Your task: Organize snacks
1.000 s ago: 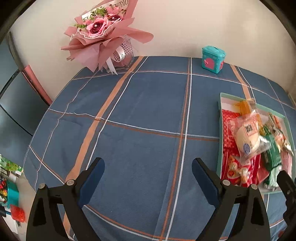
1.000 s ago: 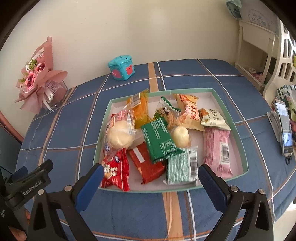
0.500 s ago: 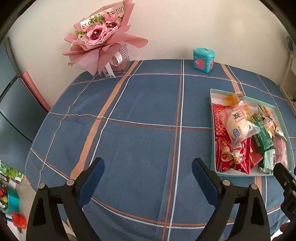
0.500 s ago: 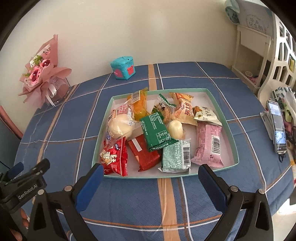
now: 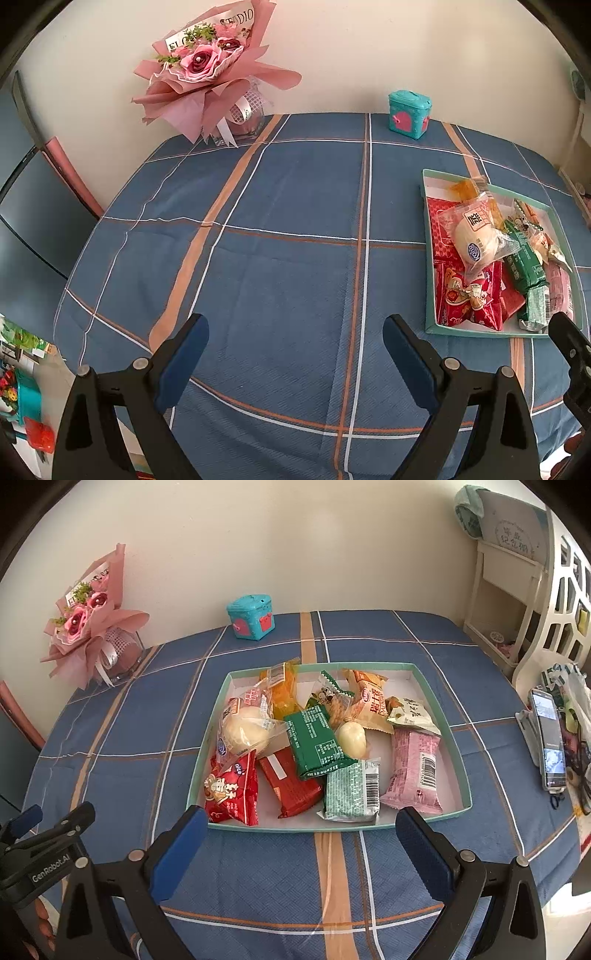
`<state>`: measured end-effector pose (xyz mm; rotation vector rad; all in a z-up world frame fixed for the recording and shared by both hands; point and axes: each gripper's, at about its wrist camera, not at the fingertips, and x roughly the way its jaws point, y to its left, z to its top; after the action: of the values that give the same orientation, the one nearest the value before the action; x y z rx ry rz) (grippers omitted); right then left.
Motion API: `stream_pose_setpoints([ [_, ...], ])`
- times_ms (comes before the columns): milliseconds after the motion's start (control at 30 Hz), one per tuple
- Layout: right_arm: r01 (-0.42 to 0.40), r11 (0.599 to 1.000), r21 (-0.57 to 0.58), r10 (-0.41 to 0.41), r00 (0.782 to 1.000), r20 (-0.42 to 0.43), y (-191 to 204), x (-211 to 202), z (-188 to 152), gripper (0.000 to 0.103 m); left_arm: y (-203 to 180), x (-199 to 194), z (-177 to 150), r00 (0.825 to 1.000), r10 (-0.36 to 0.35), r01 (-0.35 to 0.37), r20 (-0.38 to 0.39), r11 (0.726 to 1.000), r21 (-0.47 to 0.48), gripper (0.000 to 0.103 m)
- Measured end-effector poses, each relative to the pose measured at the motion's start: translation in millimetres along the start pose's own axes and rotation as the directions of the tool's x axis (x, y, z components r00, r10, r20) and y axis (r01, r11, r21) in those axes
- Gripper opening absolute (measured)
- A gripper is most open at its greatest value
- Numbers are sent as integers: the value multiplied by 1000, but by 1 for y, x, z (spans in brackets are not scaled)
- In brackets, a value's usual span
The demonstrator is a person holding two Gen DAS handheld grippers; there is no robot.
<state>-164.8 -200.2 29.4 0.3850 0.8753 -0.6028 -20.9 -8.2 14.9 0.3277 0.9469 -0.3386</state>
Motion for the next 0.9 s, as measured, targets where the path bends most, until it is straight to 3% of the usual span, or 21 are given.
stream_pose_setpoints([
  [900,15,999,51,-11,997,-72,-11,12,-1,103,-1,8,3,998,-35,33,-53,999,-37,95],
])
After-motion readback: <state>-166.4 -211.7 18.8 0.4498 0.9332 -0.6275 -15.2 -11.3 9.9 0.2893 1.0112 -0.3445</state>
